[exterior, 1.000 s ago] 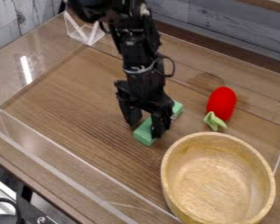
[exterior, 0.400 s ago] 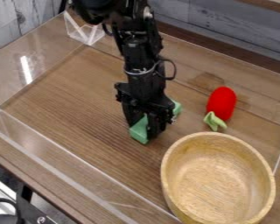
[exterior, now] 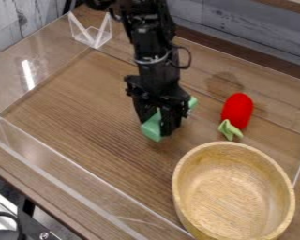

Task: Put the green block in the brown bowl

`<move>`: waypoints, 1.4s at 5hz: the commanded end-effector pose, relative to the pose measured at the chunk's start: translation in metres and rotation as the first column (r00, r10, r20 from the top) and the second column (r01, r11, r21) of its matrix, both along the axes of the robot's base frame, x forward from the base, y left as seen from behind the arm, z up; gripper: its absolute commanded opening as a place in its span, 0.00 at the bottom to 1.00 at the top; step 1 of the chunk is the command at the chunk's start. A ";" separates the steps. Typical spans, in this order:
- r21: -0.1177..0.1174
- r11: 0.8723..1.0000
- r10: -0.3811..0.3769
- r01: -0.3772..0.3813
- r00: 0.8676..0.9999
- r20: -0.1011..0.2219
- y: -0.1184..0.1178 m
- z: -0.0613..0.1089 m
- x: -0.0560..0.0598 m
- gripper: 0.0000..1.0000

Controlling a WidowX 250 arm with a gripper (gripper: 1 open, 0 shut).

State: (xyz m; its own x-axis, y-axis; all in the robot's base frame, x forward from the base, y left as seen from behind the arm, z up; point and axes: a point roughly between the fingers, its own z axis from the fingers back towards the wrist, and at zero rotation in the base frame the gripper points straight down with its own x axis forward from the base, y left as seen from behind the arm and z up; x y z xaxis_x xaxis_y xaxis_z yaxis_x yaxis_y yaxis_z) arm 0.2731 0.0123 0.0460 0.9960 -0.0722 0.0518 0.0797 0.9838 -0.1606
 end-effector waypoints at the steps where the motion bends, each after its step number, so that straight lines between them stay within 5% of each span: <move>1: 0.005 0.999 0.032 -0.033 0.994 0.103 0.013 0.035 0.017 0.00; 3: 0.027 0.987 0.152 -0.158 0.977 0.148 0.070 0.051 0.042 0.00; 5: 0.065 0.977 0.194 -0.206 0.969 0.157 0.135 0.033 0.051 0.00; 7: 0.091 0.972 0.204 -0.218 0.969 0.141 0.151 0.009 0.062 0.00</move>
